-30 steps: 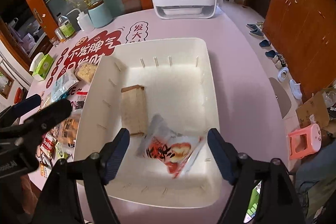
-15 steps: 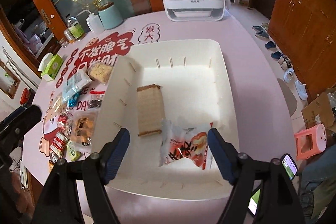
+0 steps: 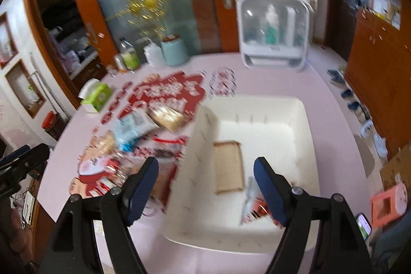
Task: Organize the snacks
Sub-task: 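Grasp red-wrapped bread with left tool while right tool grasps golden cake pack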
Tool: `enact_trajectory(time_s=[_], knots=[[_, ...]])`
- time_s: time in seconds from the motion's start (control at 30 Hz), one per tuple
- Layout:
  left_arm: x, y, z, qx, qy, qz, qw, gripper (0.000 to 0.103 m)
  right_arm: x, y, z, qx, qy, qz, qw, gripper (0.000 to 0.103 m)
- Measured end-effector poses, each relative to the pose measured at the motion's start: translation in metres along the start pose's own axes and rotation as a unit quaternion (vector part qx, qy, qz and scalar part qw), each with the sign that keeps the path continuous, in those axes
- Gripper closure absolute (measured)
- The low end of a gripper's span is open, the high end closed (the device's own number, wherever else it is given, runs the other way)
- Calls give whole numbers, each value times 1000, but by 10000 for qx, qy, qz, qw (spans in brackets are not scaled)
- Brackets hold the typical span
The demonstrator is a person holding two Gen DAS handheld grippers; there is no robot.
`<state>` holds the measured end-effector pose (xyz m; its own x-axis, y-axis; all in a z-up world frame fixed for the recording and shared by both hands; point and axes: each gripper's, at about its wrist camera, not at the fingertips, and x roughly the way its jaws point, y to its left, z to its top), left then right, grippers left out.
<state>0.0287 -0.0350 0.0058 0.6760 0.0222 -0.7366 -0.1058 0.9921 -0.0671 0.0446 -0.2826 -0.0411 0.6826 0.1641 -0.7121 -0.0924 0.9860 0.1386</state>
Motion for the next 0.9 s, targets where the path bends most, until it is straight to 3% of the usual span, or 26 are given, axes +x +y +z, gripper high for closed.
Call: enact_trajectory(time_s=[0.43, 0.67, 0.9], knots=[[-34, 90, 27, -556, -504, -221, 9969, 1, -11, 67, 24, -121, -766, 276, 9966, 26], [-9, 135, 61, -159, -385, -426, 9982, 1, 6, 109, 34, -96, -524, -108, 9985, 26], [78, 147, 74, 349, 241, -1001, 9941, 1, 60, 136, 19, -90, 347, -419, 9985, 25]])
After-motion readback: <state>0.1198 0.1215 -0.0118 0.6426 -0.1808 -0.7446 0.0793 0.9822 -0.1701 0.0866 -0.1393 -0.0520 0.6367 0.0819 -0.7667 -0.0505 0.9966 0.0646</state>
